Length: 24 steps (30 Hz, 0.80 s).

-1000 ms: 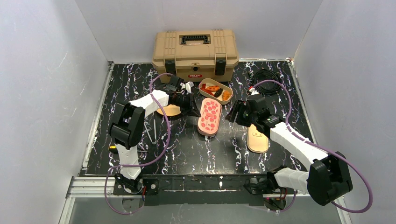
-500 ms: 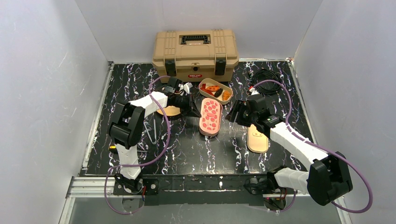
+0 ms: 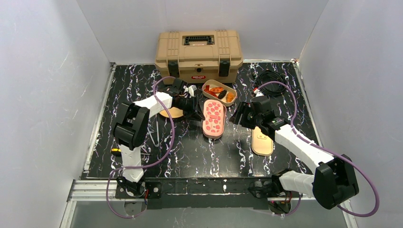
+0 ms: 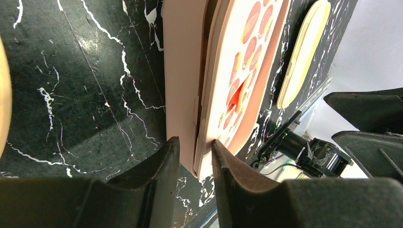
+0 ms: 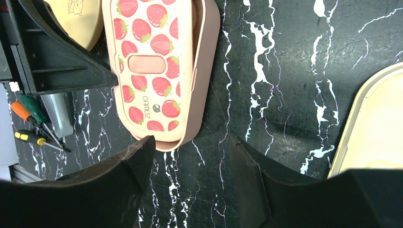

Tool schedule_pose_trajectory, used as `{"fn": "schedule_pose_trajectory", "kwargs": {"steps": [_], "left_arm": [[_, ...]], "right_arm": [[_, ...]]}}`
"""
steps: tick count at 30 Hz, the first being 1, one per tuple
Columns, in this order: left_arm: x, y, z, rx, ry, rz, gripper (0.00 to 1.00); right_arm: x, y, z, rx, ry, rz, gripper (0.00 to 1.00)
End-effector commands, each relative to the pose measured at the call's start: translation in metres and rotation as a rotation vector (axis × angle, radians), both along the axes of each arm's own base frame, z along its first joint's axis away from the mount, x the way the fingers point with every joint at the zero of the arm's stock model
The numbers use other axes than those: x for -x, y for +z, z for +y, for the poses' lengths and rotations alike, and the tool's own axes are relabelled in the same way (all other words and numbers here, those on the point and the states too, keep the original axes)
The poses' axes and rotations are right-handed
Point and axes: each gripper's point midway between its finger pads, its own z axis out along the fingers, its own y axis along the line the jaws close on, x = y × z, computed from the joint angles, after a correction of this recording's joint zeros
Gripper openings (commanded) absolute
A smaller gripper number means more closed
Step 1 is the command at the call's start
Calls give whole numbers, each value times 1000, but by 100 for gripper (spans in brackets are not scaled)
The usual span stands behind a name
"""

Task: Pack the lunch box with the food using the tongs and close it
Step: Close the box lid on the packing box.

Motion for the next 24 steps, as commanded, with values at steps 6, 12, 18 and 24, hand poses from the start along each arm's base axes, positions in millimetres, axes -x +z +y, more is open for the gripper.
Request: {"fn": "schedule_pose_trajectory", "kwargs": {"steps": [6,12,18,24], "left_arm": [[-4,-6,-7,5,-10,3,33],[-9,0,-14,49,-7,-20,26],[-11,2,-25,129,-13,3,24],[-13,6,-28,171,-21,0,6]], "right_arm": [[-3,4,3,-19,-4,-23,68],[-4,1,4,-20,-2,-17,68],[-4,1,4,-19,0,-16,67],[-3,3,3,-16,-2,-18,67]]}}
